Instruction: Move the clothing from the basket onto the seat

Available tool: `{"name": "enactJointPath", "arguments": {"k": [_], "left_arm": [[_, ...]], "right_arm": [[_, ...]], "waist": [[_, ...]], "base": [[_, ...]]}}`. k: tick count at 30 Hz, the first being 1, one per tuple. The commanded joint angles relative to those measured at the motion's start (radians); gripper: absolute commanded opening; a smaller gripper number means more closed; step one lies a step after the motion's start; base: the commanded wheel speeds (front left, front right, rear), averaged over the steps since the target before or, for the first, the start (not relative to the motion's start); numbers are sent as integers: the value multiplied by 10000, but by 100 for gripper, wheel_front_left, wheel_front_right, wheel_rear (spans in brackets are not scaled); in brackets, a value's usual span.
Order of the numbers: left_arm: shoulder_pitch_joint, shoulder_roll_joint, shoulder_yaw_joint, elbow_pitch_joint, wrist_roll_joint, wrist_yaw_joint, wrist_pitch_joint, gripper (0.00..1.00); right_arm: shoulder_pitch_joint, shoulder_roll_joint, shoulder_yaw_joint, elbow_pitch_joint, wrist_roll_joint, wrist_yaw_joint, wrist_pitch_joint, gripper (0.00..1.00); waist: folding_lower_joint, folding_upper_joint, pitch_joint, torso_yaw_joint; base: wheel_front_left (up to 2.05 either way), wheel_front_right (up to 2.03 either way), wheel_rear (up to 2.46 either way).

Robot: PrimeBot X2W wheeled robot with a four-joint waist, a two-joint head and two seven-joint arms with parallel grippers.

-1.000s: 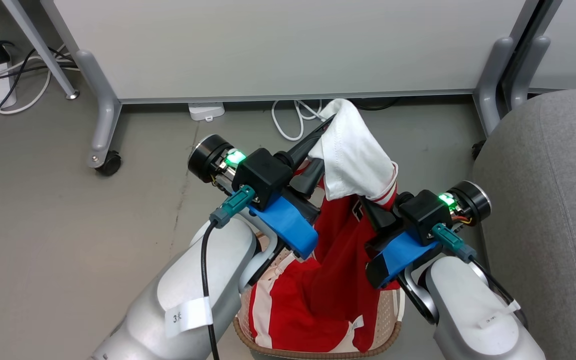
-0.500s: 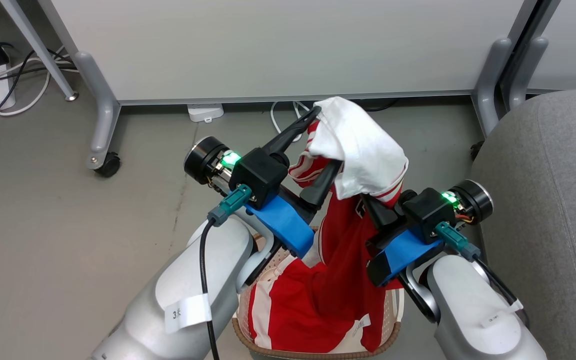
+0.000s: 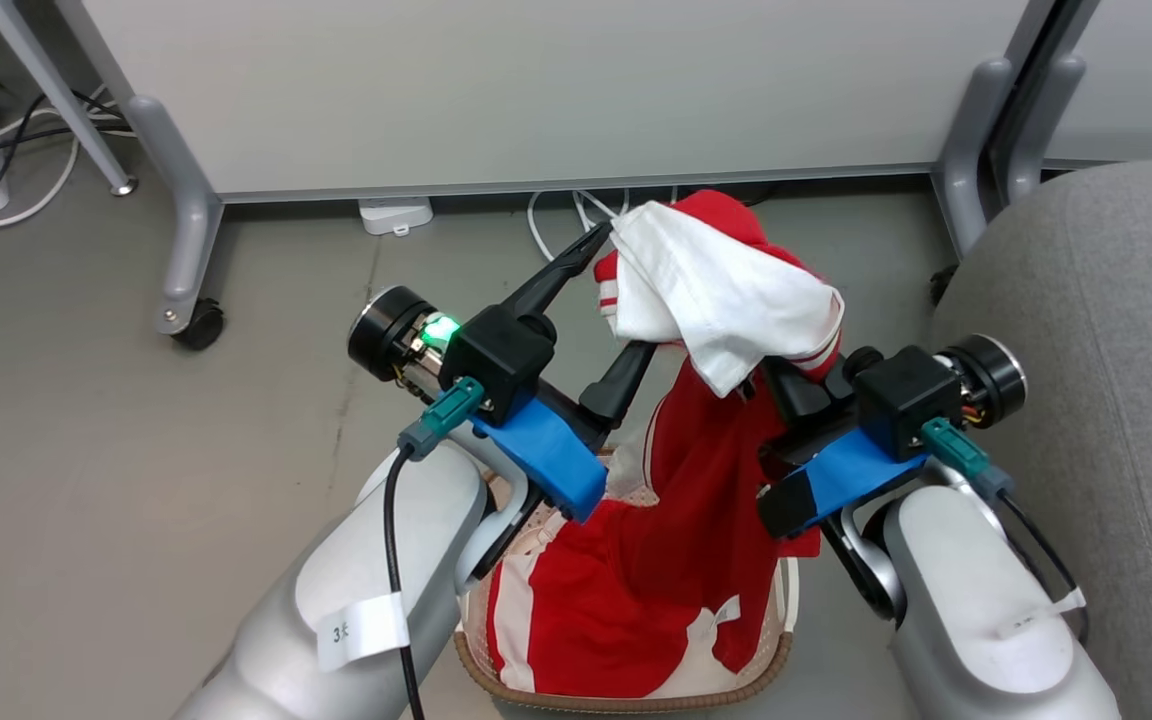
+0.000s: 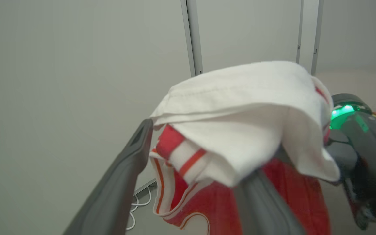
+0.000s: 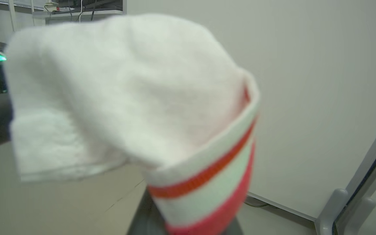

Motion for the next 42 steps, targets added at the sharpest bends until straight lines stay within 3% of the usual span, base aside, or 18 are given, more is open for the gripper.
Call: {"name": "enactJointPath", "arguments": {"k": [1, 11, 28, 42], "left_arm": [[158, 71, 45, -22, 99, -13, -50, 100], [839, 568, 508, -306, 400, -9, -50, 100], [1229, 863, 536, -1233, 900, -10, -50, 100], [1250, 839, -130, -1151, 820, -11, -50, 100]], "right_arm": [[-135, 12, -126, -161, -30, 1, -34, 0], [116, -76, -870, -1181, -69, 1, -34, 0], [1174, -224, -2503, -2628, 23, 1, -34, 0], [2003, -79, -3062, -3089, 83, 1, -34, 0]], "waist": [[0, 0, 97, -168], [0, 0, 644, -1574], [0, 0, 1051, -3518], [0, 0, 1108, -4411]], "base": [[0, 0, 0], [0, 0, 0], [0, 0, 0], [0, 0, 0]]}}
